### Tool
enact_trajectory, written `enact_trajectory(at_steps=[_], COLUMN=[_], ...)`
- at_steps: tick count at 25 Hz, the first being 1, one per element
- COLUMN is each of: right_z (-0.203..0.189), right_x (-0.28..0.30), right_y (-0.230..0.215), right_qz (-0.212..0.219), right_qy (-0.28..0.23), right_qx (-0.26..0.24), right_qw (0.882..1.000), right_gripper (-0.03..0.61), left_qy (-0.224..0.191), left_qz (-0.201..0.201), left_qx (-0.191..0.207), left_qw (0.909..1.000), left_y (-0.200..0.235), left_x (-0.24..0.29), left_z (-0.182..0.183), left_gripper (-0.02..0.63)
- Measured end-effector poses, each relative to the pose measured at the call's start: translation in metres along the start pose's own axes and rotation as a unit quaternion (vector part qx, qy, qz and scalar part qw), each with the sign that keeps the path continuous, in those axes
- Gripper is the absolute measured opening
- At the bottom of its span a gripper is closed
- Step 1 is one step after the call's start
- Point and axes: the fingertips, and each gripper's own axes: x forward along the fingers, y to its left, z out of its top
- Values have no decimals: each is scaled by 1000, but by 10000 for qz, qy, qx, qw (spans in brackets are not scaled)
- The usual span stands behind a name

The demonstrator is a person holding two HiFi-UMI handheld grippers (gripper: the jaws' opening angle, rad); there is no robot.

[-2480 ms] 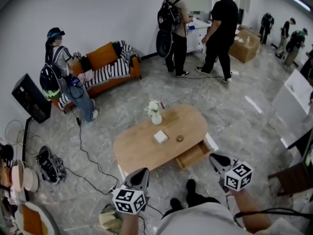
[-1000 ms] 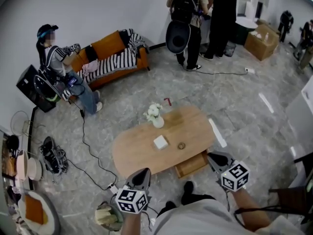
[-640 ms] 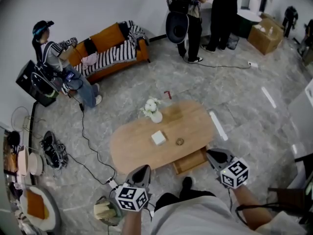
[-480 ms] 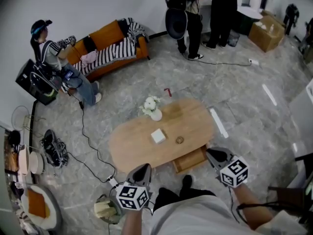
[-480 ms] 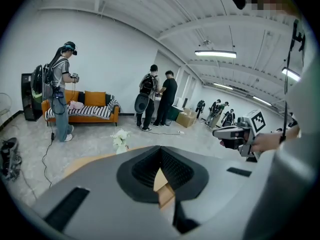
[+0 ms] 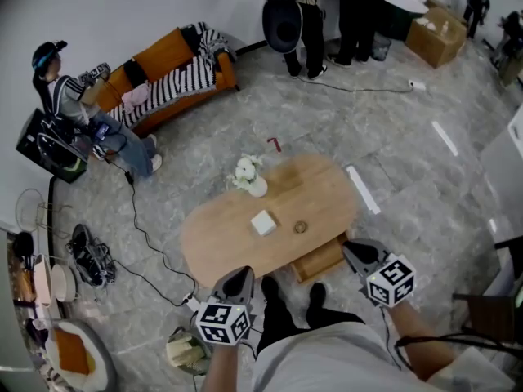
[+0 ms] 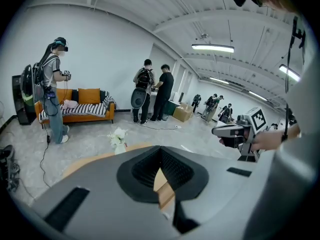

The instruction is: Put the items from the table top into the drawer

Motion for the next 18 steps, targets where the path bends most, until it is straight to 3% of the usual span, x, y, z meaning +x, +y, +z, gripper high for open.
enact_trajectory(at_steps=[14, 18], right_z=[-11, -25], right_x=[29, 43], right_y=[11, 20], right_qz=[-431, -425], right_qy=[153, 269], right_qx=[279, 373], right_qw=[9986, 9980], right_gripper=[41, 41], left_qy=[376, 553], left_qz=[-428, -488], left_qx=[148, 356], left_qw=[9983, 9966], left_y=[40, 46], left_x=[35, 45], left_z=[-5, -14], left_gripper=[1, 1])
